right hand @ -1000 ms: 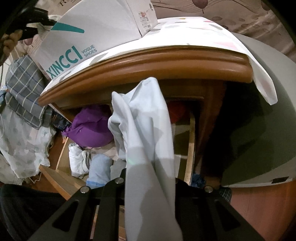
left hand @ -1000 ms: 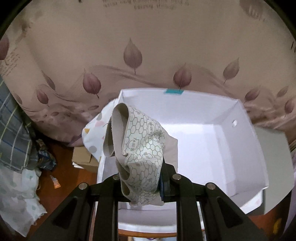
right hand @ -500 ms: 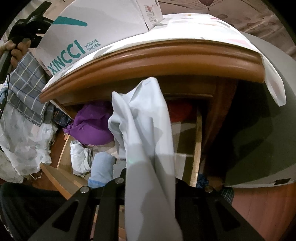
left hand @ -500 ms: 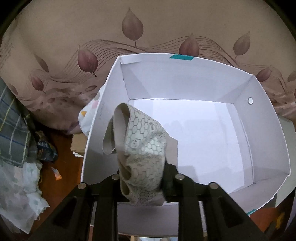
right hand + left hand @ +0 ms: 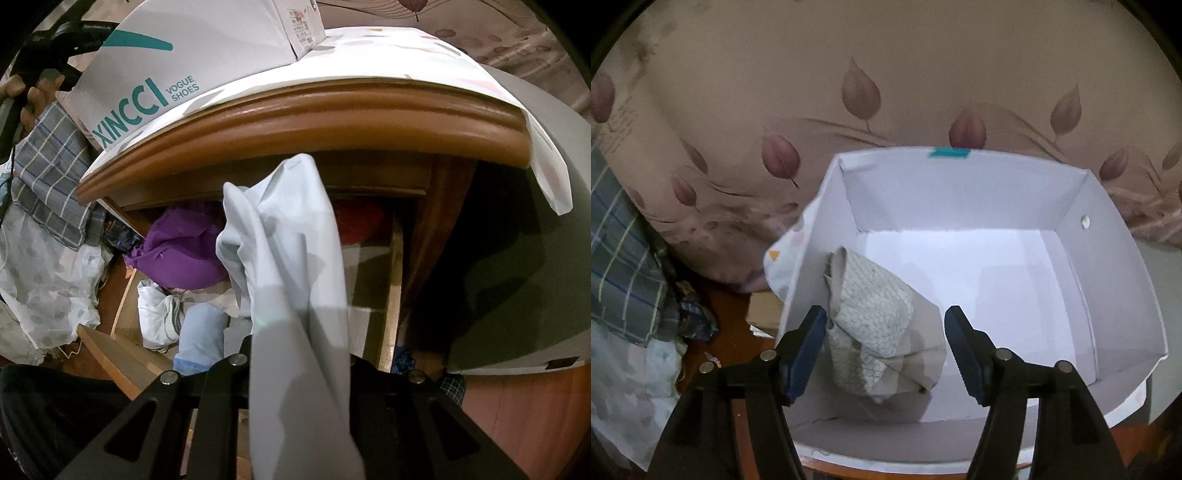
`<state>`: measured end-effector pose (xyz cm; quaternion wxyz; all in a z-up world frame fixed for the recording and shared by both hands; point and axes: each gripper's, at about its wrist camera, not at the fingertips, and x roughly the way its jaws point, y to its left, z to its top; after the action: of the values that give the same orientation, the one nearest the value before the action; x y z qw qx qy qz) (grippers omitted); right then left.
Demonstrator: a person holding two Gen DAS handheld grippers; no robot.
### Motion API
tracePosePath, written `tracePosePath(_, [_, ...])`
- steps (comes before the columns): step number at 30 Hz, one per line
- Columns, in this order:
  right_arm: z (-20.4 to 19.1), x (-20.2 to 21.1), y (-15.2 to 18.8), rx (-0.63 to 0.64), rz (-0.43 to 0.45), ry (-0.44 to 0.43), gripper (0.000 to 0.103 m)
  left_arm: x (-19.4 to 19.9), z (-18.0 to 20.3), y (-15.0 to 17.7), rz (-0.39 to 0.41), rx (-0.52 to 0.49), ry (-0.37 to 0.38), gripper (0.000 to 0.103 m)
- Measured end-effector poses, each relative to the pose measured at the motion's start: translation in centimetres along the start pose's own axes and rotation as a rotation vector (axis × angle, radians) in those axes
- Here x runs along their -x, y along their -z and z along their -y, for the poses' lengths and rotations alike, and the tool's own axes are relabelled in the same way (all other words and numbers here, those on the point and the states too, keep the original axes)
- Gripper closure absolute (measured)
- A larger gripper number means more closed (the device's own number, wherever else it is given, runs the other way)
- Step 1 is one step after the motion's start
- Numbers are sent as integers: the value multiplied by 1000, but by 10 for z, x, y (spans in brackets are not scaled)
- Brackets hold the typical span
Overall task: Take underwear out of drawer
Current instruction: 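Carry the grey cloth into the white box and open the right gripper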
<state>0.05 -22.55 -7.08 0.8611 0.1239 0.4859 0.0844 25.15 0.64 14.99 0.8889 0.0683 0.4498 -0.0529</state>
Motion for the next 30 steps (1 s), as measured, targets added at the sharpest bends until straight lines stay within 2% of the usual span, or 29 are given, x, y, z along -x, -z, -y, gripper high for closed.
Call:
tracePosePath(6, [-1,-2,0,-4,-2,3,88,40,-20,12,102,91,-2,33])
tracePosePath(12, [4,5,1,-29,14,-10,88,79,-44,66,191,167,-89,26])
tracePosePath(17, [0,16,2,7,36,14,88,79,-68,126,178,234,-141,24])
tracePosePath(19, [-3,20,1,25,46,40,88,69,-78,150,148,259,-151,23])
tracePosePath(24, [-6,37,-1,-22,57,32,88,34,-105,197,62,371,-157,22])
tracePosePath(27, [-14,51,-5,1,69,50,88,23,-115,210,22,383,-199,22])
tracePosePath(30, [-23,74,-12,16,92,62,88,28,-115,211,68,341,-254,21])
